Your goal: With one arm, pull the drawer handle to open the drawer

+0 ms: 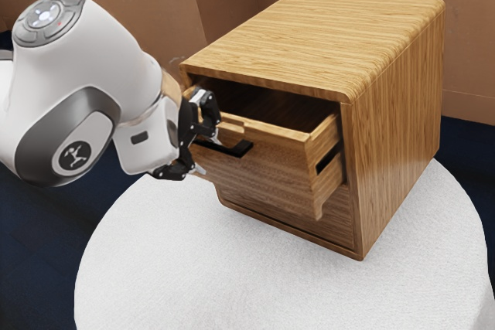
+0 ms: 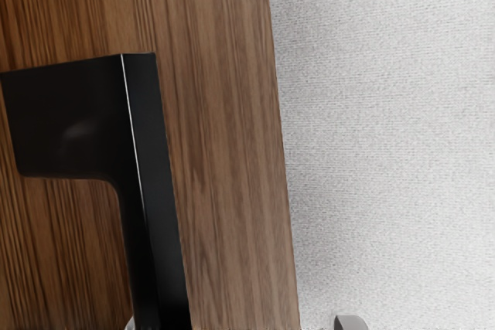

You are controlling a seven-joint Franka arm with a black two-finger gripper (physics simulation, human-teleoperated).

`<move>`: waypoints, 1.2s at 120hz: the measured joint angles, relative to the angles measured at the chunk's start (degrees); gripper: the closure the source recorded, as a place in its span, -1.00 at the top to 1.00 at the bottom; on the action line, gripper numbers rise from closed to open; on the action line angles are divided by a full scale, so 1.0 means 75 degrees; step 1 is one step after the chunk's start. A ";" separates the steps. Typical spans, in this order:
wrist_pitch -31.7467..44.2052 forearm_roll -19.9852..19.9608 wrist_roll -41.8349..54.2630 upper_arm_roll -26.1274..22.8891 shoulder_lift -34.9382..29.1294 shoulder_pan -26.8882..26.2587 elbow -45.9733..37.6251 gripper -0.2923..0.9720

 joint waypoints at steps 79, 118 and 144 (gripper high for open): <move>-0.0034 -0.0019 -0.0097 -0.0001 -0.1288 -0.0078 -0.1094 -0.17; -0.0035 -0.0029 -0.0122 0.0000 -0.1484 -0.0070 -0.1267 -0.14; -0.0050 -0.0031 -0.0172 -0.0001 -0.1628 -0.0068 -0.1375 -0.14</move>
